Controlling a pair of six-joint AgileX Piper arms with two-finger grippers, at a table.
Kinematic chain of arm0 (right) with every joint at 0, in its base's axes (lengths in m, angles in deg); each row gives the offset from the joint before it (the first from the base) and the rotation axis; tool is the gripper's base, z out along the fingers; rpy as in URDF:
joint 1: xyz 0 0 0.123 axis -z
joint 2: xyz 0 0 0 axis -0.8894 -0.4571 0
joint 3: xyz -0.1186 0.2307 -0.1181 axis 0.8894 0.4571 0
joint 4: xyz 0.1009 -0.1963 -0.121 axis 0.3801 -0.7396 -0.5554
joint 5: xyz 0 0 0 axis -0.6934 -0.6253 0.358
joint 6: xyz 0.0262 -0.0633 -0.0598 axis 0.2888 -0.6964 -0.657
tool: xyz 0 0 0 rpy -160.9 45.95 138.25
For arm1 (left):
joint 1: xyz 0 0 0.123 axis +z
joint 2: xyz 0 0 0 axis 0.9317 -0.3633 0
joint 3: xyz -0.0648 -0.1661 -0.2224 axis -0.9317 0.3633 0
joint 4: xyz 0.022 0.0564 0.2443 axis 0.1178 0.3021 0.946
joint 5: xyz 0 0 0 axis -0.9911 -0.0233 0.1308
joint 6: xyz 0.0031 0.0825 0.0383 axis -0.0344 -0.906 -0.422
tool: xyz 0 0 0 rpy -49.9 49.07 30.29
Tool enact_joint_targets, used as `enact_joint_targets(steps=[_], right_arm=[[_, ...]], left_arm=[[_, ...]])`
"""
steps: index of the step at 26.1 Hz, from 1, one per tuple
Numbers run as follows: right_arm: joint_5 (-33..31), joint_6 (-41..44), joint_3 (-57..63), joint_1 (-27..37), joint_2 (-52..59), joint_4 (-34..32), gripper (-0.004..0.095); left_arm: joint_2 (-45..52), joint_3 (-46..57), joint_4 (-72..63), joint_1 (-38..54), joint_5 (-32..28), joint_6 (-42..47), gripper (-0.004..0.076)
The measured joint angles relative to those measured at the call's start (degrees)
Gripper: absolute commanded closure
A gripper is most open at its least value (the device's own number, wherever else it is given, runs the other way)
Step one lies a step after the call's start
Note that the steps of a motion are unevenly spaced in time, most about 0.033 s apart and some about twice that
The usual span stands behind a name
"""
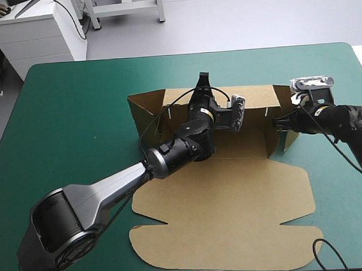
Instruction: Fold the box
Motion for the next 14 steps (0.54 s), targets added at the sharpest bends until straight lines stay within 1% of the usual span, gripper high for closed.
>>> enact_joint_targets(steps=[5, 14], right_arm=[[-0.15, 1.24, 0.00, 0.00, 0.00, -1.66, 0.0912], [-0.87, 1.14, 0.00, 0.05, 0.07, -2.24, 0.0912]], left_arm=[[0.00, 0.00, 0.00, 0.00, 0.06, 0.00, 0.0731], [0.00, 0.00, 0.00, 0.00, 0.06, 0.00, 0.0731]])
